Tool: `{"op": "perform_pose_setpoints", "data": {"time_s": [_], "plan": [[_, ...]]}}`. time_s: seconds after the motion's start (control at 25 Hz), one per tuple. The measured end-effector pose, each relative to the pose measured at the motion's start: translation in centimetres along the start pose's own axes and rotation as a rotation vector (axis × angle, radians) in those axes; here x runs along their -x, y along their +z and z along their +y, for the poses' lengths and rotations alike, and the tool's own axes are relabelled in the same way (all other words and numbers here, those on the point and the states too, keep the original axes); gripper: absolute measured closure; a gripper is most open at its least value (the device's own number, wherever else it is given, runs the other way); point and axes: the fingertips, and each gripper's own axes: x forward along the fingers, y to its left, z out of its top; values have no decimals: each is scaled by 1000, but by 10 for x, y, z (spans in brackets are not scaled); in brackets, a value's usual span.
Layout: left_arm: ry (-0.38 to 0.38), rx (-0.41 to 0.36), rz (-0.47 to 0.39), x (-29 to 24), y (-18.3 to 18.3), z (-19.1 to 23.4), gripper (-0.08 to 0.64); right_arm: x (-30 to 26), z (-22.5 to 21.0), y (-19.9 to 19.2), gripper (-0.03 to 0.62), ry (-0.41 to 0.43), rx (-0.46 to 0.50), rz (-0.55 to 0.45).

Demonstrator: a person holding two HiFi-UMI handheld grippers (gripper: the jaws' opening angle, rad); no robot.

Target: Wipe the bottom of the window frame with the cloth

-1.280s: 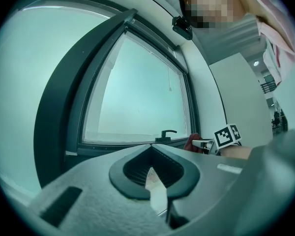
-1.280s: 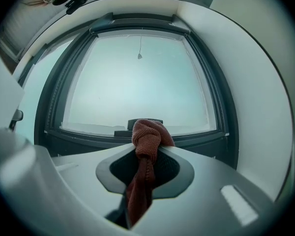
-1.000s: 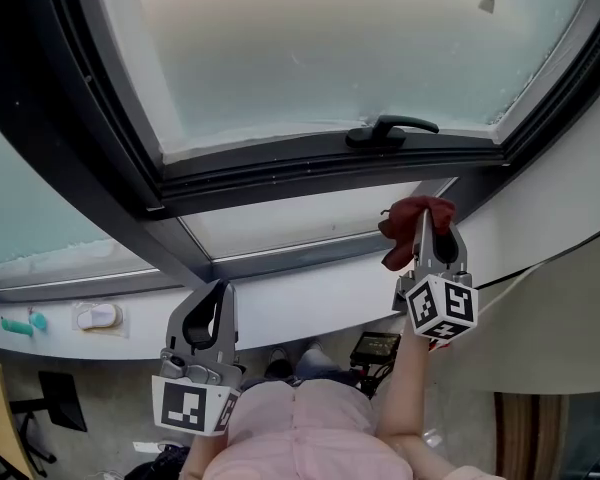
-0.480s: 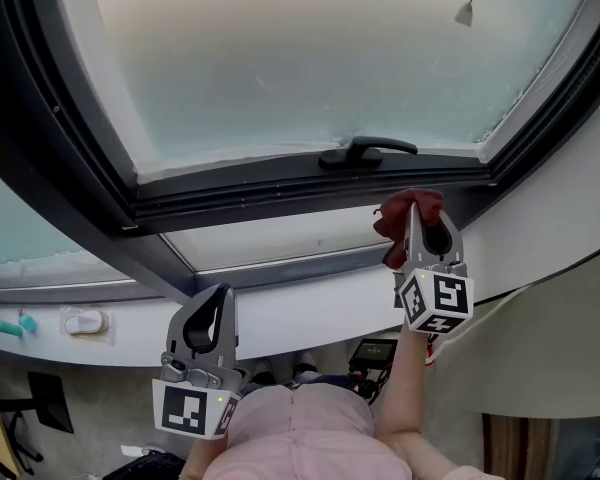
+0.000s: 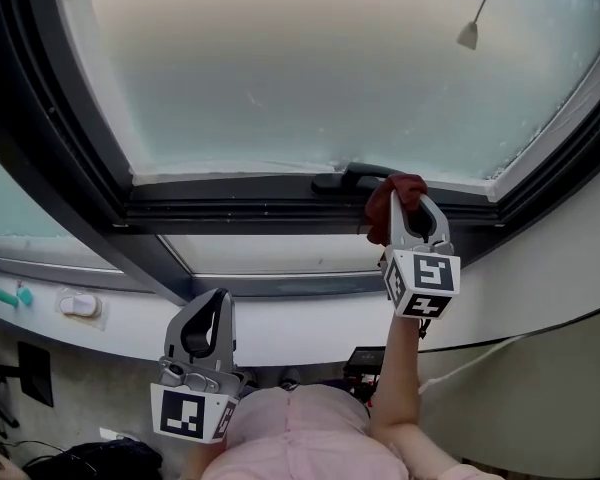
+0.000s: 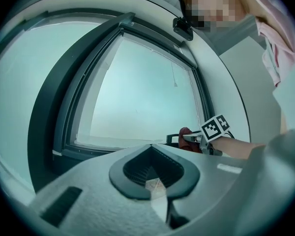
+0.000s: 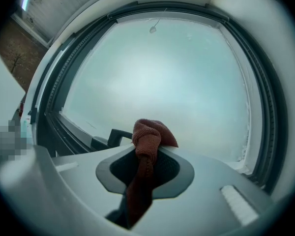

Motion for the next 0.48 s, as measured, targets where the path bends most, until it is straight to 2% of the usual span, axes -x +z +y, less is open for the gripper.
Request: {"op": "perform_pose_setpoints", "data": {"time_s": [0.2, 0.48], "plan": [[46, -7, -3, -6, -1, -9, 566, -17, 14, -17, 523, 70, 32, 69], [86, -13, -7, -11, -4, -18, 566, -26, 10, -21, 525, 103, 64, 106]]}}
